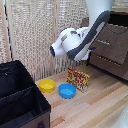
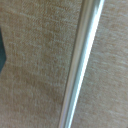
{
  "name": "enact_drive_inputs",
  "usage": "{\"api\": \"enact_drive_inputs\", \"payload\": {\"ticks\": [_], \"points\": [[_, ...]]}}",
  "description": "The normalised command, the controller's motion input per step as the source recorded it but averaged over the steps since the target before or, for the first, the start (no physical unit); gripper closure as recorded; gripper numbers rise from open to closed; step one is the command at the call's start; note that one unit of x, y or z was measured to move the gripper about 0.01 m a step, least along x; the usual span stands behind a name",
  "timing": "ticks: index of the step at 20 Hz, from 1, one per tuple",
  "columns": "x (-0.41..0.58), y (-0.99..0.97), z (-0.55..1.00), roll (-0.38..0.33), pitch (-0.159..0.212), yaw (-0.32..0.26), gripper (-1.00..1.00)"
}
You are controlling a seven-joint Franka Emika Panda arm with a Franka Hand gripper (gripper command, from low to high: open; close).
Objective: Kindly move your gripper toward the top drawer's handle. With caution, hold the handle robustly using your gripper and pull open the top drawer. Let the handle go. Relocate your gripper to the bowl placed in the background. Gently hold the bowl using your gripper. Bring the gripper and the bowl to the ajar drawer. Softly release the bowl into it.
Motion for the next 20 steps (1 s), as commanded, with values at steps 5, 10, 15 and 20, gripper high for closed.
{"api": "enact_drive_inputs", "payload": {"ticks": [5, 10, 15, 20], "points": [[0.237, 0.55, 0.12, 0.158, -0.168, -0.099, -1.00], [0.167, 0.44, 0.06, 0.269, -0.186, -0.110, -1.00], [0.174, 0.38, 0.01, 0.320, -0.170, -0.111, -1.00], [0.206, 0.36, -0.02, 0.373, -0.141, -0.096, -1.00]]}}
